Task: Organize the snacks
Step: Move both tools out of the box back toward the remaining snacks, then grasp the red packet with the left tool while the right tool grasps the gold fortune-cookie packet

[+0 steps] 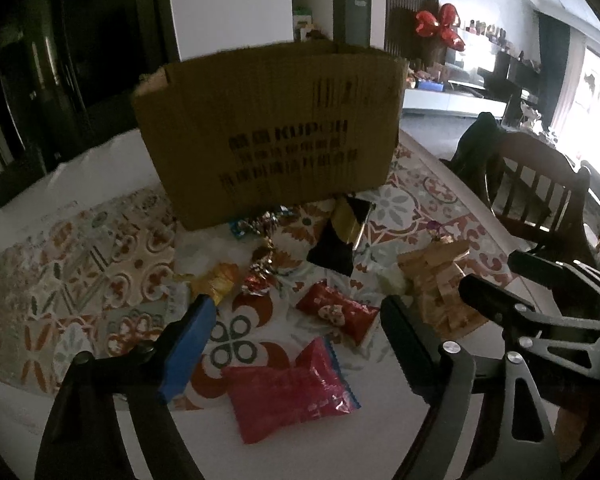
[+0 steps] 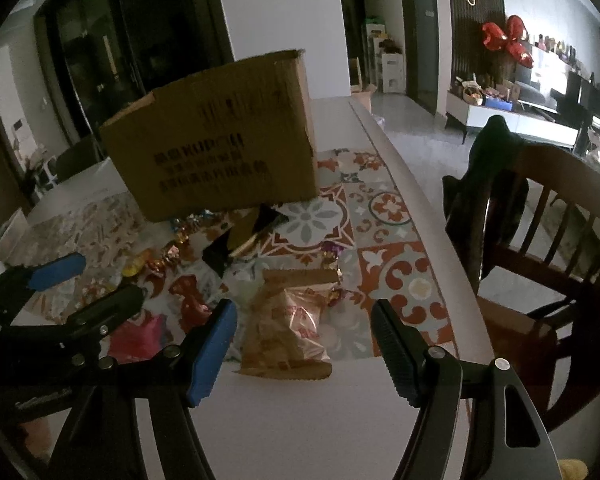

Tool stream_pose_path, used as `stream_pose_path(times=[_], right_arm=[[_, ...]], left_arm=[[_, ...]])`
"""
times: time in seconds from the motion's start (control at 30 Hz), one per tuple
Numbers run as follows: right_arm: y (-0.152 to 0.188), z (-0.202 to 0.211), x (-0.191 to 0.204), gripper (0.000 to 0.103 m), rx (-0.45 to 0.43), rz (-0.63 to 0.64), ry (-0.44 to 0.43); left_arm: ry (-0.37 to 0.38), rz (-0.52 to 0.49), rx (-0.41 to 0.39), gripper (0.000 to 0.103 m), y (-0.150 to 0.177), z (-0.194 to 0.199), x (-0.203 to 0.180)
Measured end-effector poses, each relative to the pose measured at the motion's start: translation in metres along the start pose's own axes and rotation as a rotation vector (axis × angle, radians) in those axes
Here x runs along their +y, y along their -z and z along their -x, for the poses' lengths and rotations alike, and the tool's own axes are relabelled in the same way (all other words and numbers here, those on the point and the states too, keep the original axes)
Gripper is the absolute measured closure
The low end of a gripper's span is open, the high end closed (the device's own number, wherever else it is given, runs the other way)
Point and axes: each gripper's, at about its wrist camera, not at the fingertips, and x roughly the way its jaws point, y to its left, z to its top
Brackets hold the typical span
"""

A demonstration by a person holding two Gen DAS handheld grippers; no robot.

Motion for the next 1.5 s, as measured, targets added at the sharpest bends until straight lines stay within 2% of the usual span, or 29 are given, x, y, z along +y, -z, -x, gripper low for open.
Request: stream_pose_path(times=[0.23, 0.47, 0.67, 0.8, 0.97, 1.07, 1.13, 1.37, 1.5], right_arm=[[0.003, -0.014, -0.002, 0.033, 0.031, -0.046, -0.033], [0.003, -0.025, -0.006, 0.034, 0.049, -0.089, -0.051], [0.004, -0.035, -0.011, 0.042, 0.078, -0.122, -0.072], [0.005, -0.040, -0.015, 0.046, 0.096, -0.142, -0.089], [0.005, -0.044, -0.013, 0.051, 0.100, -0.147, -0.109], [0.005, -0.046, -0.010, 0.059, 0.108, -0.146, -0.129], [0.004, -0.046, -0.008, 0.060, 0.105, -0.149, -0.126], [0.005, -0.041, -0.002, 0.062, 0.077, -0.113, -0.083], [0.004, -0.038, -0.001, 0.062, 0.066, -0.110, -0.079]], left_arm=[[0.033, 0.020, 0.054, 0.031, 0.000, -0.022, -0.002], [0.068, 0.067, 0.115, 0.036, -0.002, -0.044, -0.002], [0.063, 0.073, 0.141, 0.037, -0.002, -0.059, -0.006], [0.039, 0.050, 0.130, 0.038, -0.001, -0.063, -0.011], [0.052, 0.061, 0.146, 0.051, -0.001, -0.069, -0.012], [0.054, 0.065, 0.141, 0.065, -0.002, -0.068, -0.012], [0.057, 0.072, 0.143, 0.078, -0.002, -0.068, -0.010], [0.058, 0.067, 0.143, 0.081, -0.002, -0.066, -0.008], [0.048, 0.057, 0.116, 0.081, -0.002, -0.056, -0.005]])
